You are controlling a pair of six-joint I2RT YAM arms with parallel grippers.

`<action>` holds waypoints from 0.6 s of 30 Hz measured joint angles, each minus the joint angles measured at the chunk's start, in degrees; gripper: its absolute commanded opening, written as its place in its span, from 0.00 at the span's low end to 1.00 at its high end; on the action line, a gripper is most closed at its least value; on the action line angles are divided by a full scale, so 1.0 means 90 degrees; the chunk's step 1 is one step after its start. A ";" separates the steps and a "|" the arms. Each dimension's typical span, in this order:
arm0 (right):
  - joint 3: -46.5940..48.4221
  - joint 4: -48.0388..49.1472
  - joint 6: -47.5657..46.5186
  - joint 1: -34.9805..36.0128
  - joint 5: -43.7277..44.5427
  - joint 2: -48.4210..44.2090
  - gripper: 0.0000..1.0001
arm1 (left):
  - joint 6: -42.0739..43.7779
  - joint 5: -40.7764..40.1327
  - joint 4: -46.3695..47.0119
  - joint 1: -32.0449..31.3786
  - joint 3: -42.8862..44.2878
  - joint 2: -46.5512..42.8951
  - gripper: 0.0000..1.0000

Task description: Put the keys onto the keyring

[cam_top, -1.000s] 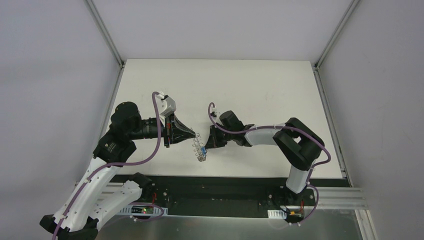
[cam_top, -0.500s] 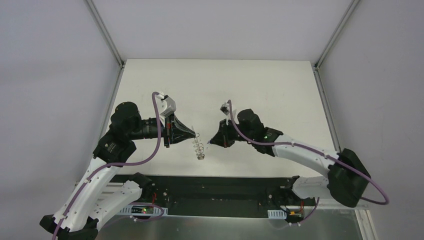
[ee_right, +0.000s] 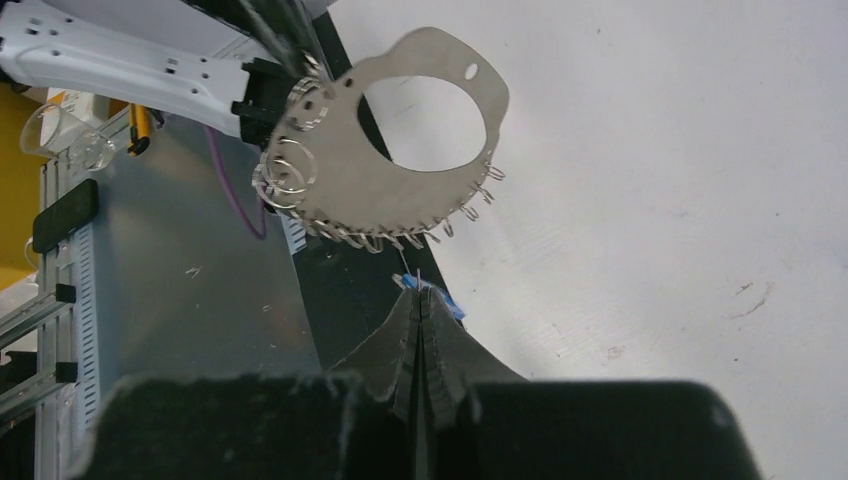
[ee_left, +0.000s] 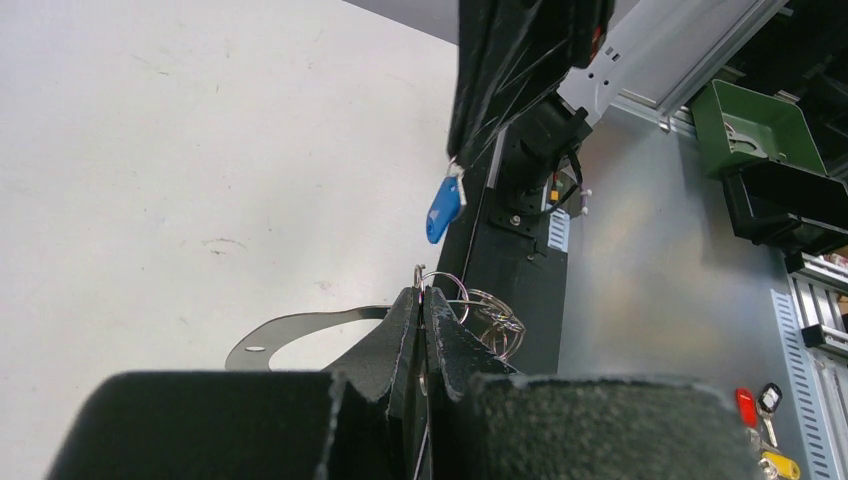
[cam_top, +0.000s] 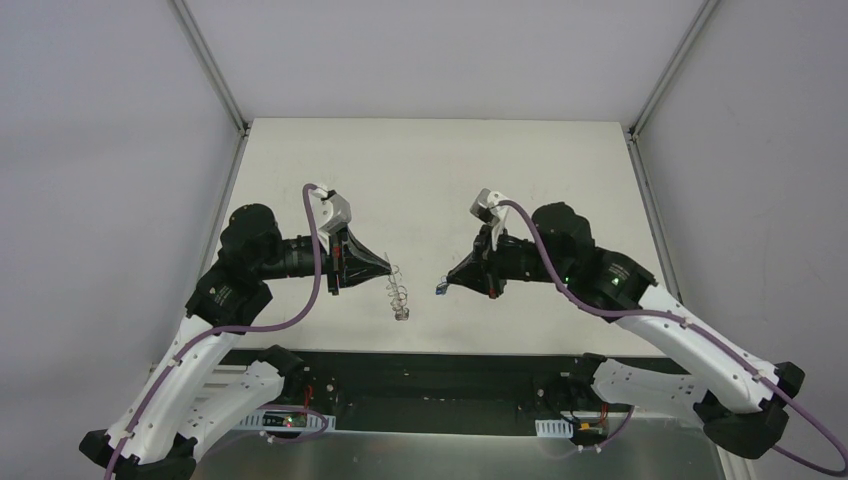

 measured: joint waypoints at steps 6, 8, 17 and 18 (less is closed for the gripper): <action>0.0937 -0.0770 -0.0464 0.0032 -0.0389 0.0070 0.00 | -0.0010 0.0044 0.0170 0.0002 0.0000 0.0000 0.00; 0.1253 -0.0930 -0.0573 0.0039 -0.0551 0.0228 0.00 | -0.0017 0.0066 0.0209 0.0000 0.0000 0.0005 0.00; 0.2195 -0.1260 -0.0767 0.0070 -0.0896 0.1044 0.00 | -0.0117 0.0289 0.0299 0.0002 0.0000 0.0121 0.00; 0.2293 -0.1309 -0.0811 0.0080 -0.0920 0.1122 0.00 | -0.0129 0.0330 0.0318 0.0002 0.0000 0.0121 0.00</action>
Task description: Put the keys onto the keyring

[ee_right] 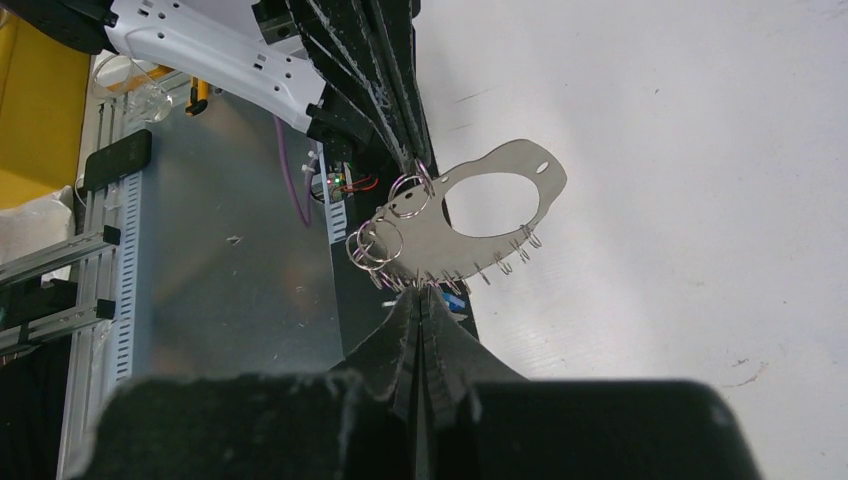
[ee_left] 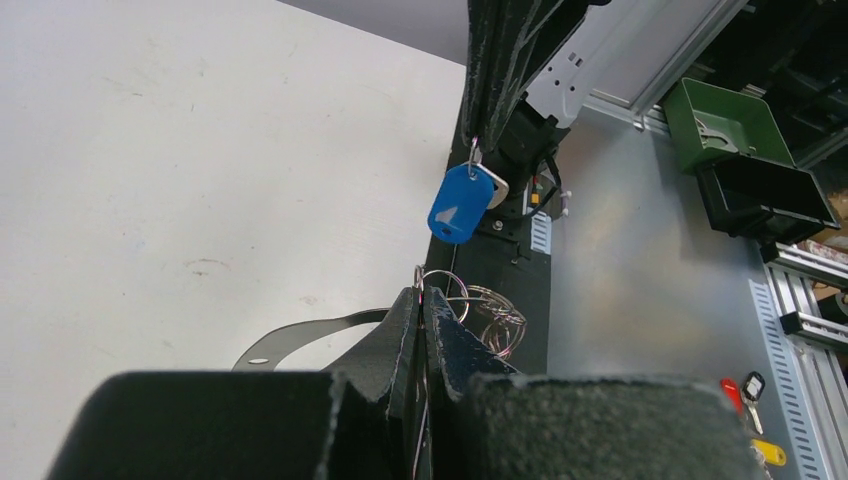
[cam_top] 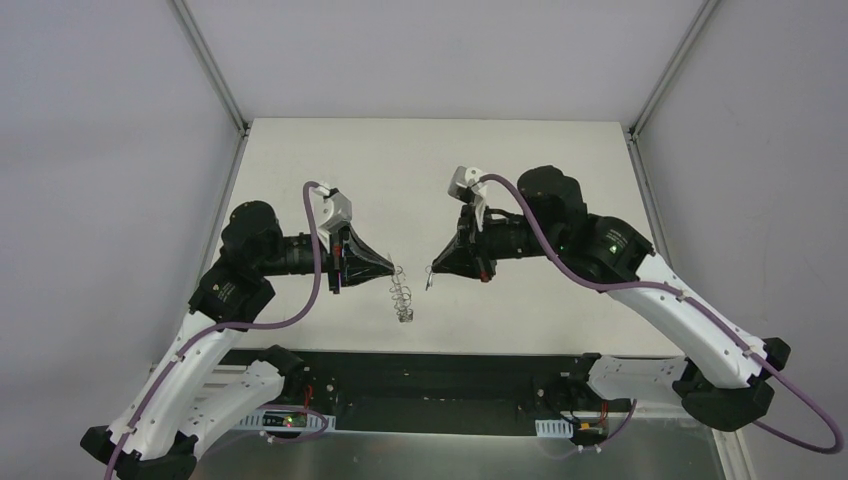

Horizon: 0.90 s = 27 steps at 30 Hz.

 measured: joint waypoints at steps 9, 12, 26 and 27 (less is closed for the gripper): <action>0.0517 -0.0240 -0.0430 0.0141 -0.0202 0.0403 0.00 | -0.0153 0.0311 0.0311 0.0000 0.0000 0.0000 0.00; 0.0639 -0.0265 -0.0546 0.0192 -0.0270 0.0515 0.00 | -0.0209 0.0410 0.0379 0.0000 0.0000 0.0000 0.00; 0.1030 -0.0342 -0.0782 0.0381 -0.0408 0.0920 0.00 | -0.0401 0.0697 0.0651 0.0000 0.0000 0.0000 0.00; 0.1061 -0.0335 -0.0782 0.0393 -0.0410 0.0950 0.00 | -0.0408 0.0697 0.0653 0.0000 0.0000 0.0000 0.00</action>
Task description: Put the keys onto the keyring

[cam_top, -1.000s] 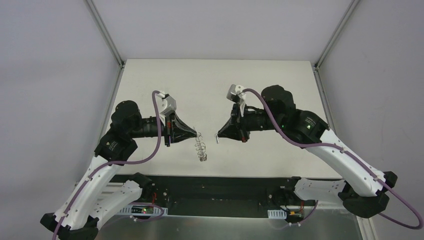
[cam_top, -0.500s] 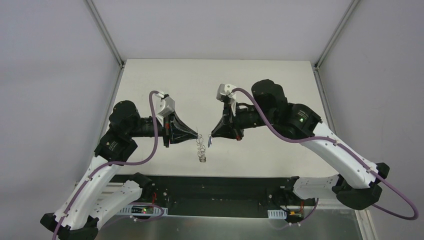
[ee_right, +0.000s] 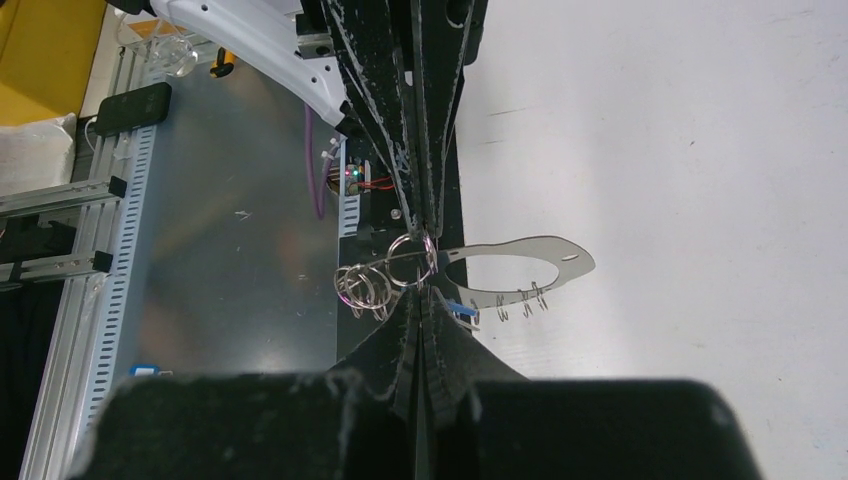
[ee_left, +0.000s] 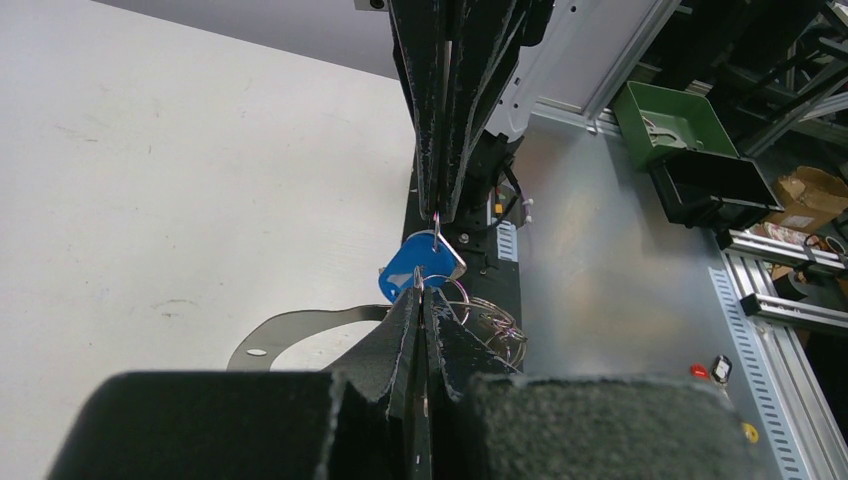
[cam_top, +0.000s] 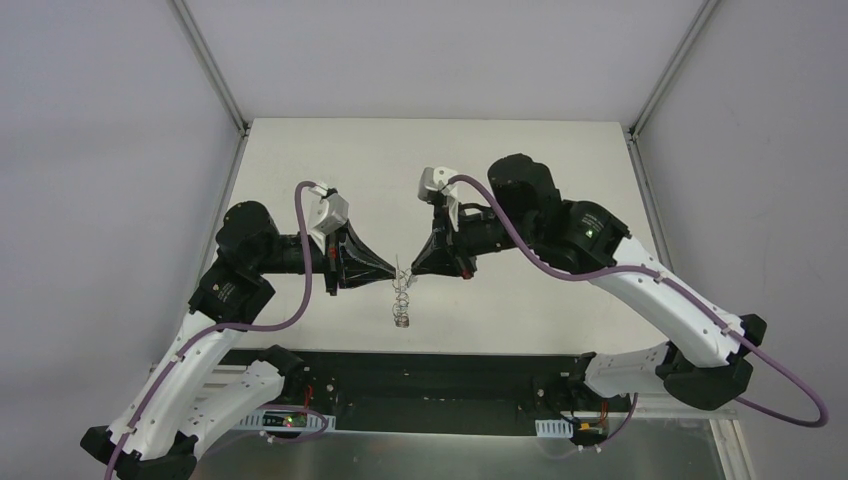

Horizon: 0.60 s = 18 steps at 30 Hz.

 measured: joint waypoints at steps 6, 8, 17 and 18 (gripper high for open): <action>0.0109 0.0010 0.0007 0.0073 -0.0049 0.0136 0.00 | -0.0029 0.0000 0.0005 0.0000 0.0000 -0.0015 0.00; 0.0117 0.0007 0.0012 0.0095 -0.0061 0.0165 0.00 | -0.0029 0.0000 0.0005 0.0000 -0.0002 -0.0019 0.00; 0.0138 0.0058 0.0066 0.0148 -0.0053 0.0236 0.00 | -0.0058 0.0000 0.0022 0.0000 -0.0100 -0.0063 0.00; 0.0138 0.0061 0.0070 0.0153 -0.0051 0.0236 0.00 | -0.0061 0.0000 0.0022 0.0005 -0.0100 -0.0063 0.00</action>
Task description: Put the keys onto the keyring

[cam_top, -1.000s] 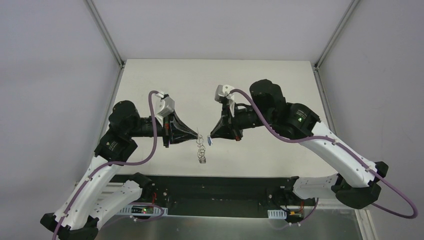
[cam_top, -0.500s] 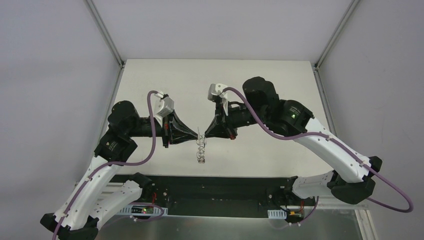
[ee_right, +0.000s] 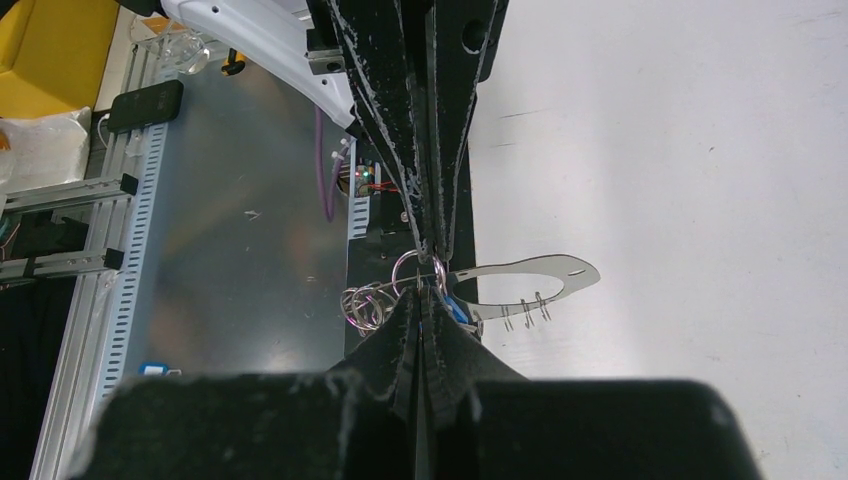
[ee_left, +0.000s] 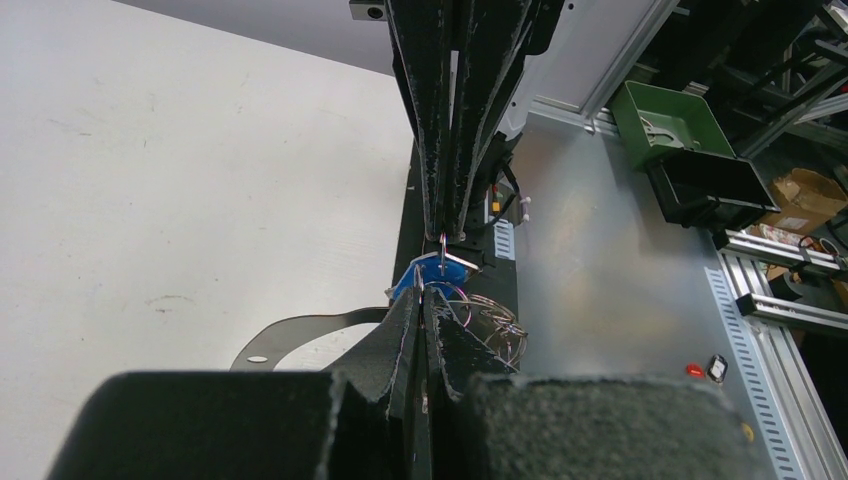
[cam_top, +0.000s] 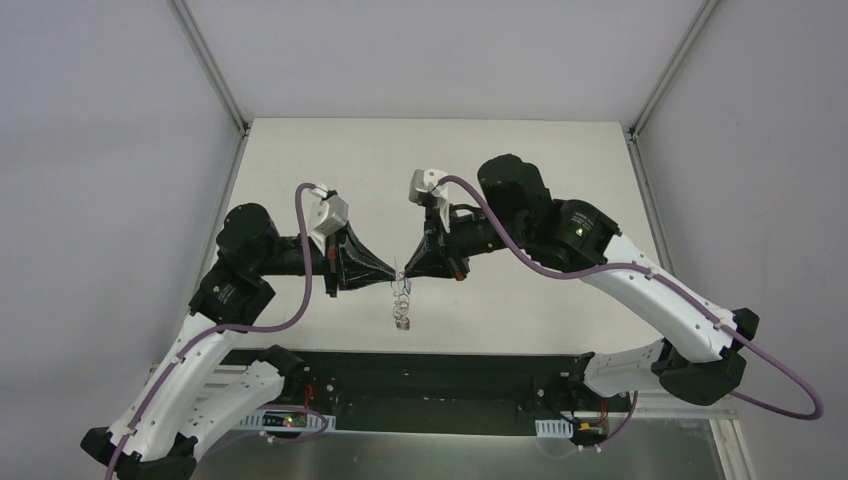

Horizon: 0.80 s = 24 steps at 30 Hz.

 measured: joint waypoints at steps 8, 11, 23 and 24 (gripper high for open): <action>0.0000 0.0044 0.0024 0.0022 0.0112 0.0036 0.00 | -0.0002 0.0000 0.0002 0.0000 -0.0002 -0.0046 0.00; 0.0000 0.0041 0.0046 0.0041 0.0153 0.0087 0.00 | -0.0005 0.0000 0.0002 0.0000 -0.0002 -0.0066 0.00; 0.0000 0.0044 0.0143 0.0080 0.0330 0.0146 0.00 | -0.0002 -0.0007 0.0005 0.0000 -0.0007 -0.0109 0.00; 0.0000 0.0044 0.0148 0.0085 0.0347 0.0146 0.00 | -0.0002 -0.0010 0.0005 0.0000 -0.0007 -0.0114 0.00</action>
